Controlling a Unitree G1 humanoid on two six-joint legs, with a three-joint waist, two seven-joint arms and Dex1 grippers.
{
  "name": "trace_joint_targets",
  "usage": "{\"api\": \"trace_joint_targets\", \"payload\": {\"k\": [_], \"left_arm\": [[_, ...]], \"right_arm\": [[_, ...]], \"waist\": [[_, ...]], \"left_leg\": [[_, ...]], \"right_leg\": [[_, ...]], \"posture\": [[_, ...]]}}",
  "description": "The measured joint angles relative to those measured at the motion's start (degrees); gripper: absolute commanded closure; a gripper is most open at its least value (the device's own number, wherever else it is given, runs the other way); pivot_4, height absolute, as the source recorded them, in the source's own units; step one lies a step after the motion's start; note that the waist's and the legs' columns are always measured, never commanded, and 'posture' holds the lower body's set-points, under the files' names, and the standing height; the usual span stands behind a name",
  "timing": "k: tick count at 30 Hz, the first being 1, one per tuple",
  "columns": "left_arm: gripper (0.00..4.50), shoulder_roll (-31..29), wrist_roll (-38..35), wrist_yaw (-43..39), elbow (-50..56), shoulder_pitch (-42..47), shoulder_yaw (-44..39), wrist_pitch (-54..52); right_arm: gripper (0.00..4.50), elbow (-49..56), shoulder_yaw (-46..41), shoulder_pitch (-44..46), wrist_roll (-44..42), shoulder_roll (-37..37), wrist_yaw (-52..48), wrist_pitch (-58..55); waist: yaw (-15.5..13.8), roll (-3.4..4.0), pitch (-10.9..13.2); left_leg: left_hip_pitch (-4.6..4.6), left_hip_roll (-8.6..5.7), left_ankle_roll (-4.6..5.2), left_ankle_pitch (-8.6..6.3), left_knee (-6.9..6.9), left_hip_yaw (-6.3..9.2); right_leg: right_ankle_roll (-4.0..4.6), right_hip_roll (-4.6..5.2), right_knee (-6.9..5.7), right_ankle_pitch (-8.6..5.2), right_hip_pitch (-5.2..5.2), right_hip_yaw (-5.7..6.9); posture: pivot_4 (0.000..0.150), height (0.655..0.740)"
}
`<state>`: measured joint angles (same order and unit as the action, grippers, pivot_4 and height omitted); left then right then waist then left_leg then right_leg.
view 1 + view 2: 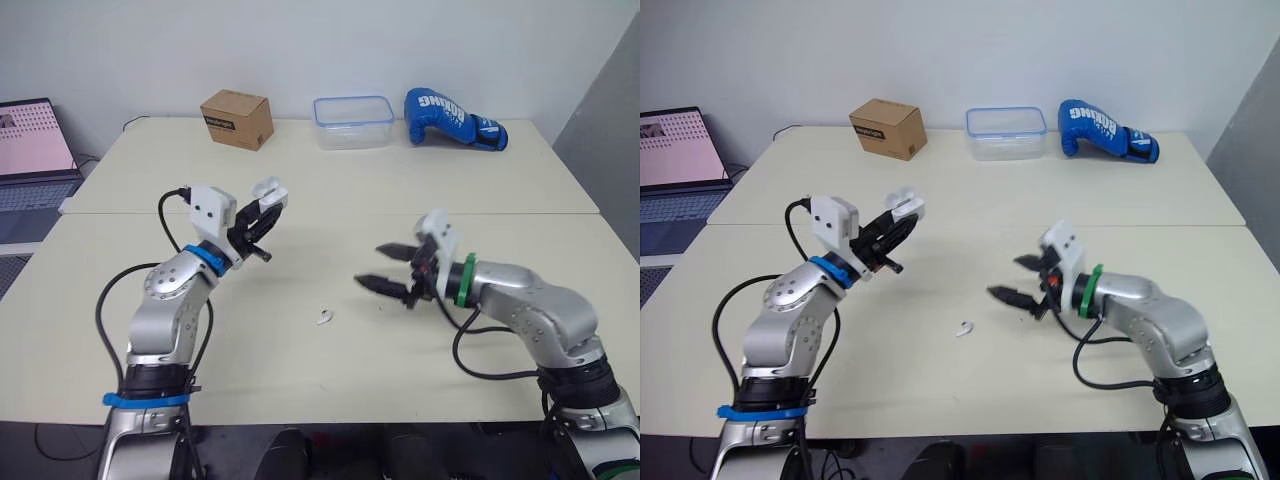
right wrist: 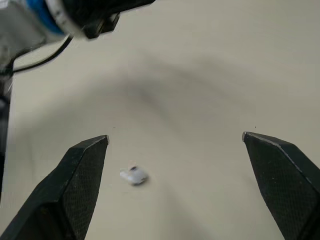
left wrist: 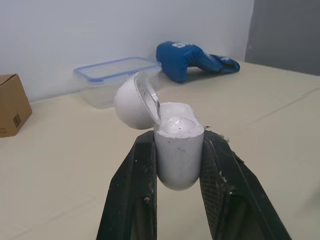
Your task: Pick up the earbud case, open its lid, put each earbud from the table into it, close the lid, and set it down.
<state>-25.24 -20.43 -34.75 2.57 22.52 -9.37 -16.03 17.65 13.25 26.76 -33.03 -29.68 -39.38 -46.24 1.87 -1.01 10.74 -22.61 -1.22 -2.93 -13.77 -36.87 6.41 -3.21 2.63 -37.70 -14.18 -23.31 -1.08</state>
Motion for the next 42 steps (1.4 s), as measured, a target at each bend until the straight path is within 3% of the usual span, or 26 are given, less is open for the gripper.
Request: {"api": "trace_joint_targets", "payload": {"k": [11,23,42], "left_arm": [[3.74,0.72,-0.86,2.14,7.98,-3.39,0.55,-2.51],[3.74,0.62,-0.89,2.87,8.46,-3.85,0.60,-3.41],[3.74,1.03,-0.83,3.84,8.49,-3.58,2.15,-3.40]], "right_arm": [[0.02,-10.47,9.23,-0.23,10.35,11.36,-0.17,6.98],[0.02,-17.24,12.97,1.22,21.30,12.39,-2.63,15.65],[0.02,-18.05,13.64,0.22,30.12,16.80,2.69,16.68]], "waist": [[-0.12,-0.01,0.00],[-0.10,-0.01,0.01],[-0.15,-0.02,0.00]], "left_leg": [[-0.03,-0.02,-0.02,0.00,0.00,0.03],[-0.02,-0.02,-0.02,0.00,0.00,0.03],[0.01,-0.03,-0.03,0.01,0.00,0.03]], "right_leg": [[0.26,0.02,0.07,0.16,0.00,0.01],[0.26,0.02,0.07,0.16,0.00,0.02],[0.27,0.02,0.04,0.16,0.02,0.01]], "posture": [[0.150,0.7400],[0.150,0.7400],[0.150,0.7400]]}}
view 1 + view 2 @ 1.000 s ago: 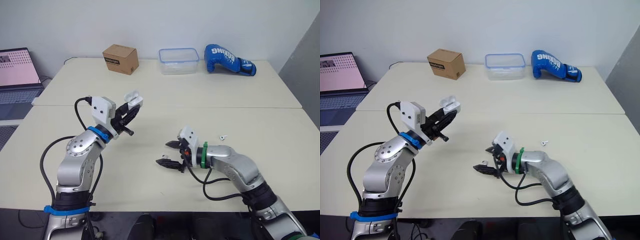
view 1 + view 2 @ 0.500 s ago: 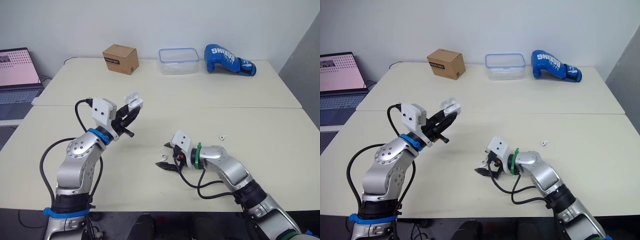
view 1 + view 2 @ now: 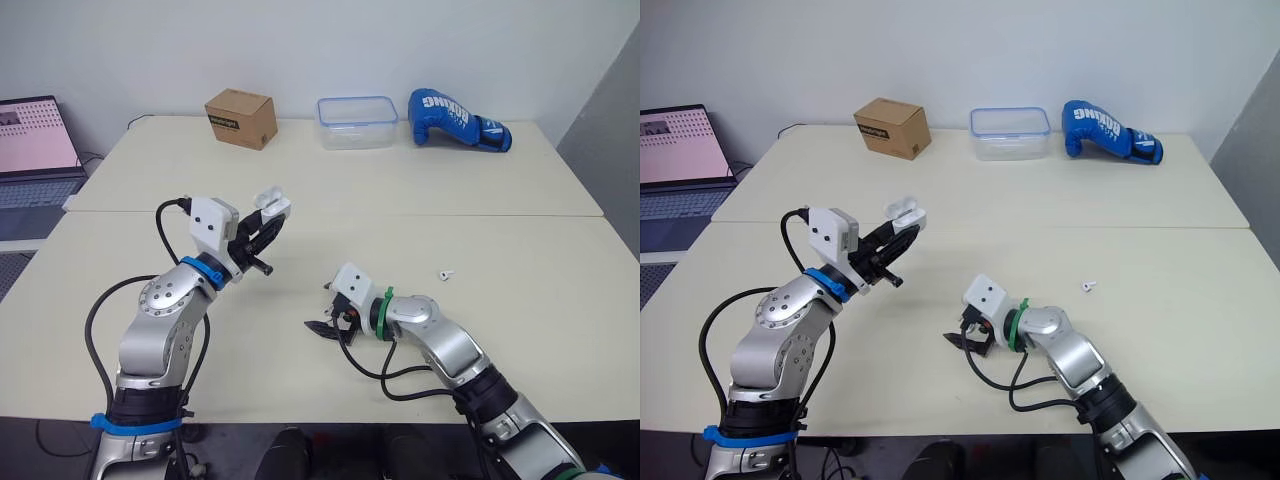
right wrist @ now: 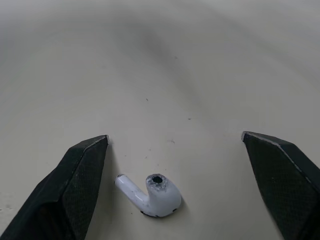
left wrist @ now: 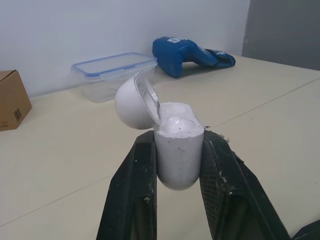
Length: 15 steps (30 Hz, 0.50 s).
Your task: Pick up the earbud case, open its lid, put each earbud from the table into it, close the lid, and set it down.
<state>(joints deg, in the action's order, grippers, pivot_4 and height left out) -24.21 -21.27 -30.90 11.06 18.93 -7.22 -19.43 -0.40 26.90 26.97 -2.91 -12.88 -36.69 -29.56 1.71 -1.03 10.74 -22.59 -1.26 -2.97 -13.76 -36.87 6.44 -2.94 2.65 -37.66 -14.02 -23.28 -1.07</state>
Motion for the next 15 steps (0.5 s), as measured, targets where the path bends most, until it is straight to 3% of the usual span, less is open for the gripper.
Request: {"api": "trace_joint_targets", "payload": {"k": [15], "left_arm": [[3.74,-0.02,-0.02,0.03,-0.07,0.44,0.18,0.31]], "right_arm": [[0.02,7.03,-5.20,-3.86,-0.89,-7.56,-0.78,-3.70]], "waist": [[-0.21,-0.02,-0.01]], "left_leg": [[0.00,-0.06,0.00,0.00,-0.02,-0.01]], "right_leg": [[-0.01,0.06,0.01,-0.01,0.04,0.01]], "posture": [[0.150,0.7400]]}}
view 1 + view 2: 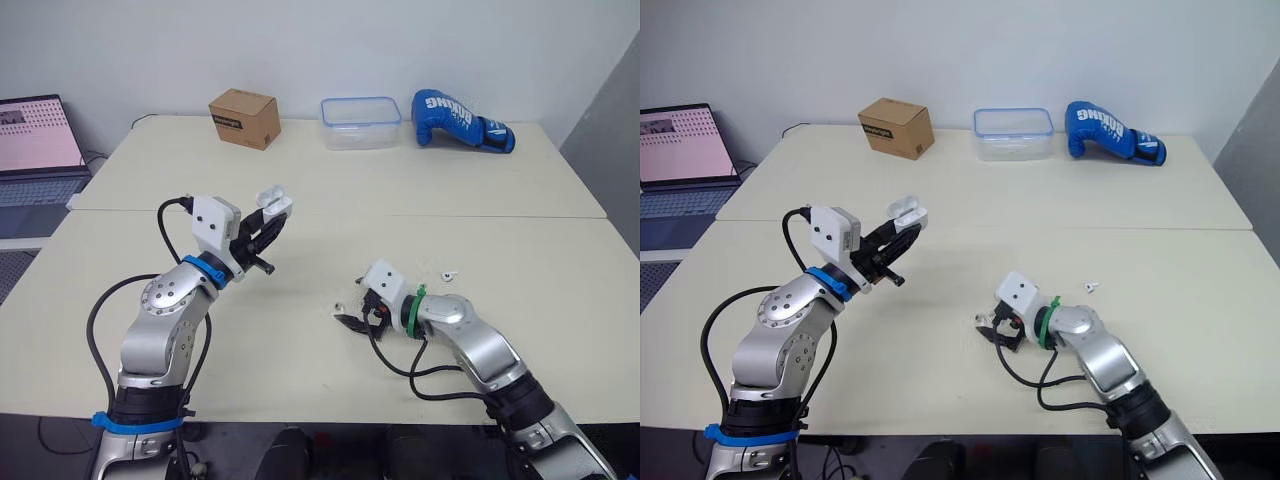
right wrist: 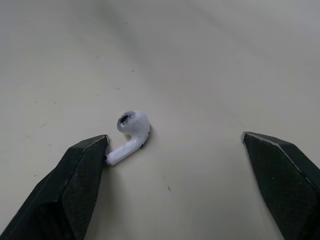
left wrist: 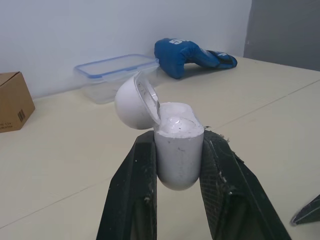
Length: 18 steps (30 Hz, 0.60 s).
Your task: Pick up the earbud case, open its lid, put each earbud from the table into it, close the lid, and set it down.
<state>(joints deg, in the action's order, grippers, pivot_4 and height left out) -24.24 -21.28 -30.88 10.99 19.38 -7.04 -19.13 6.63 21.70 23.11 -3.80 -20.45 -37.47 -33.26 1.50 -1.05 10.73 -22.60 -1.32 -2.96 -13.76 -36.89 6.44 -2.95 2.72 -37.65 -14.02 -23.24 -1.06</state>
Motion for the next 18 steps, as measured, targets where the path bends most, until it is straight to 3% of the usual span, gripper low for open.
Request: {"api": "trace_joint_targets", "payload": {"k": [18], "left_arm": [[3.74,0.19,0.36,-1.05,-1.10,0.92,0.47,1.17]], "right_arm": [[0.02,0.40,-2.34,-1.89,-1.94,-3.80,-3.79,2.76]], "waist": [[0.12,0.00,0.00]], "left_leg": [[0.01,0.02,0.00,0.00,0.01,-0.01]], "right_leg": [[0.00,-0.01,0.01,0.00,0.01,0.01]], "posture": [[0.150,0.7400]]}}
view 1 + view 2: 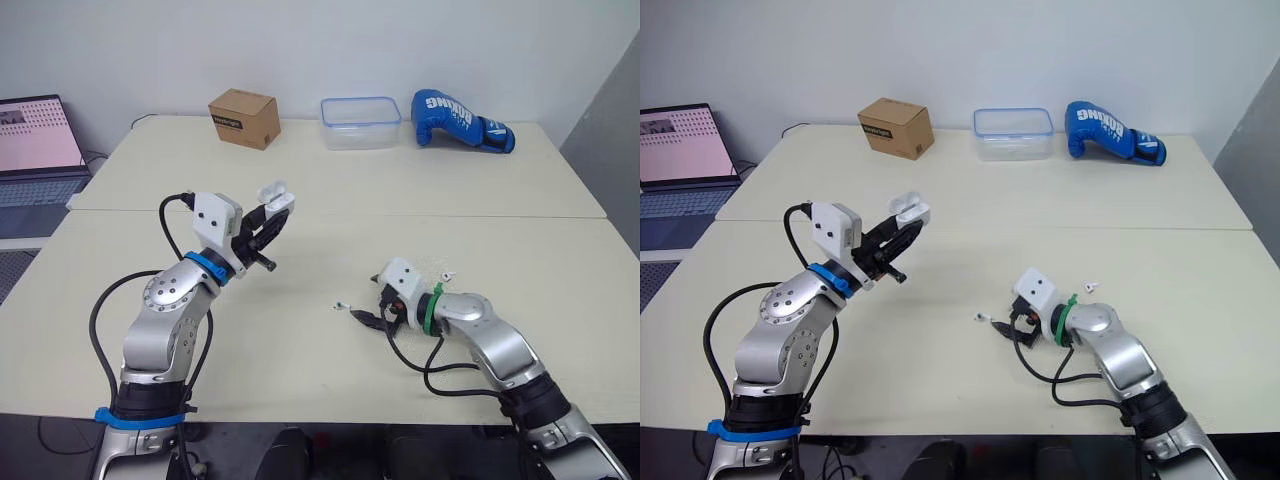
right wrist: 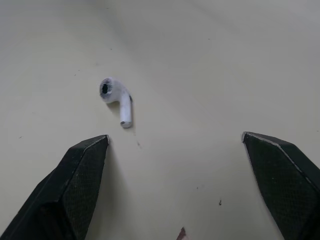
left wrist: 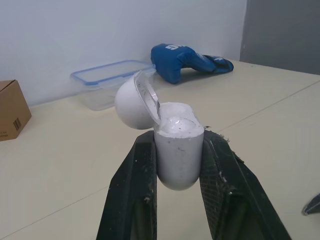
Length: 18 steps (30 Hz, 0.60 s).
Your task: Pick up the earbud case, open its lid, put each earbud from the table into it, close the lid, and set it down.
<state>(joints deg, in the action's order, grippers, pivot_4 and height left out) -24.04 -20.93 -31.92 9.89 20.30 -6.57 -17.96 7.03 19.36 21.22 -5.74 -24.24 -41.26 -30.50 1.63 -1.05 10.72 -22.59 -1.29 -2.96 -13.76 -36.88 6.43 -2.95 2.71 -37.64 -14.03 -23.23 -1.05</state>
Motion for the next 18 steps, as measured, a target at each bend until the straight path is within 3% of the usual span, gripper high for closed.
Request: {"api": "trace_joint_targets", "payload": {"k": [8,9,12,18], "left_arm": [[3.74,0.00,0.07,-0.13,-0.09,-0.01,0.00,0.10],[3.74,0.00,0.07,-0.12,-0.10,-0.01,0.00,0.10],[3.74,0.00,0.07,-0.12,-0.09,-0.01,0.01,0.10],[3.74,0.00,0.08,-0.11,-0.09,-0.01,0.01,0.11]], "right_arm": [[0.02,-2.20,1.85,0.77,0.56,1.89,-0.97,2.03],[0.18,-2.95,1.99,1.10,0.57,2.20,-1.08,2.53],[0.90,-4.97,2.65,2.55,0.72,2.92,-1.83,3.81],[3.05,-7.15,5.03,4.45,1.58,4.15,-4.07,5.58]], "waist": [[0.32,0.00,0.00],[0.34,0.00,0.00],[0.40,0.00,0.00],[0.41,0.00,0.00]], "left_leg": [[0.10,0.12,0.00,0.00,0.01,-0.04],[0.12,0.14,0.00,0.00,0.01,-0.05],[0.15,0.21,0.00,0.00,0.01,-0.07],[0.19,0.38,0.00,0.00,0.01,-0.11]], "right_leg": [[0.01,-0.11,-0.02,0.00,0.00,-0.03],[0.01,-0.13,-0.03,0.00,0.00,-0.03],[0.01,-0.23,-0.05,0.00,0.00,-0.07],[0.05,-0.42,-0.05,0.02,0.01,-0.13]], "posture": [[0.150,0.7400],[0.150,0.7400],[0.150,0.7400],[0.150,0.7400]]}}
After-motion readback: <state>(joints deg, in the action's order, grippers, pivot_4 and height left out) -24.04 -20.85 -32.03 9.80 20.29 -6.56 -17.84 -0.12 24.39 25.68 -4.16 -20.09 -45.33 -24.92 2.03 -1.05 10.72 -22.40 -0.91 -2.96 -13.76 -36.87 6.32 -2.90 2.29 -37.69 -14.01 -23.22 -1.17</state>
